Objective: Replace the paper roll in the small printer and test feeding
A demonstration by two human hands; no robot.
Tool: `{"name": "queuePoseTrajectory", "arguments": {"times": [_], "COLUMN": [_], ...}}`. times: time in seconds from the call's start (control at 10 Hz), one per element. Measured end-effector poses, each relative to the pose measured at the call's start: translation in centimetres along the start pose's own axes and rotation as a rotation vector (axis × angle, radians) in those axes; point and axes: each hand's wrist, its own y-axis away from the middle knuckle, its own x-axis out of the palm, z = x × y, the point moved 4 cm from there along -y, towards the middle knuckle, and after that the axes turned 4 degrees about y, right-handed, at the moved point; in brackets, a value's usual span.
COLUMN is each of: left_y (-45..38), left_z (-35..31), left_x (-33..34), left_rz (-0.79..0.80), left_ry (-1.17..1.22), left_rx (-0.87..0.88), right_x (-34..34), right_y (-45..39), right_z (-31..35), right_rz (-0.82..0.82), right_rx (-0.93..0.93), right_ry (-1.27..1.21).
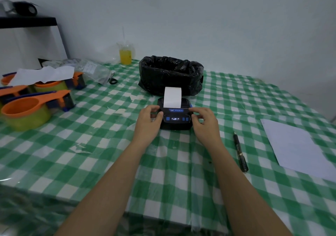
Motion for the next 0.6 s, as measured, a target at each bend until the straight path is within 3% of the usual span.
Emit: {"name": "queuePoseTrajectory", "arguments": {"times": [0.4, 0.6], "left_y": [0.2, 1.3], "left_z": [-0.7, -1.7], "left_x": [-0.2, -1.6], "left_rz": [-0.032, -0.047], "left_ry": [-0.035, -0.103], "left_rx": [0.039, 0.097], "right_x": [0.2, -1.6], "right_y": [0.0, 0.6], "right_z": [0.3, 1.6], "right_rz": [0.001, -0.065], "right_rx": [-0.003, 0.023], "right_ry": [0.011, -0.141]}}
